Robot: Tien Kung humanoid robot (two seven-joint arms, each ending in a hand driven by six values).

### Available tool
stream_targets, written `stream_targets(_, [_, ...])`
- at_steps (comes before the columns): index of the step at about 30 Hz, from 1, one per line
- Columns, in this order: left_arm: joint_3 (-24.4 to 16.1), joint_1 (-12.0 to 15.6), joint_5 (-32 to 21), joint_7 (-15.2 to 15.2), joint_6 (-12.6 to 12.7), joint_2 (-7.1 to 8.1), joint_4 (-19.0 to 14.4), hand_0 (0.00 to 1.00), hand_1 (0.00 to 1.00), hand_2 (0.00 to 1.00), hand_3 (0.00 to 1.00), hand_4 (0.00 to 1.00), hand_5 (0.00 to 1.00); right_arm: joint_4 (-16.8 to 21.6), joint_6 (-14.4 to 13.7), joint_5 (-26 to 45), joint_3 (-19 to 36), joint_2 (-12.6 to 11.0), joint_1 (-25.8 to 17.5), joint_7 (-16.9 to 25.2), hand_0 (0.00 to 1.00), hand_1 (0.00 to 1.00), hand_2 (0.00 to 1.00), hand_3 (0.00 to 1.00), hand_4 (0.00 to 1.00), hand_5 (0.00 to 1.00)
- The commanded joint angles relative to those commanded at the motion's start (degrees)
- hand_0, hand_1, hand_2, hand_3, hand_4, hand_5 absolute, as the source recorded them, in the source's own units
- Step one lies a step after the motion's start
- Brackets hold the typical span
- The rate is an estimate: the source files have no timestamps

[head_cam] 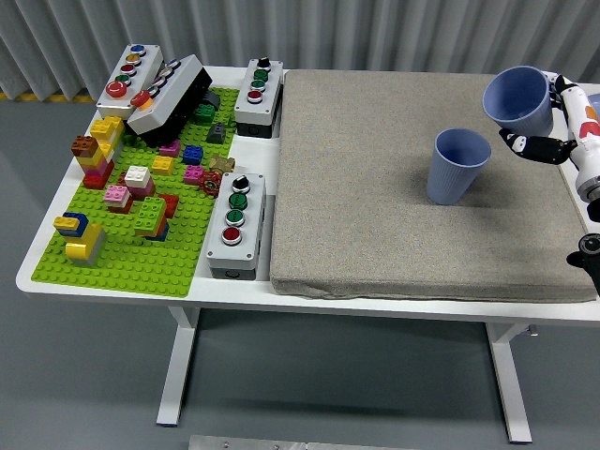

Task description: Pick cup pour cup place

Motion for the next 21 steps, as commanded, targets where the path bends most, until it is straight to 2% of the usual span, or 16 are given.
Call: stream_targets(21, [0.11,0.11,-0.12,-0.1,0.01,0.05,0.02,0.863,0.836,0.909,0.797,0.638,0.882,0.92,-3.32,-8.74,-2.11,-0.59,-0.76,-0.45,0.729,0.589,0.487,0.562,0.708,0.053])
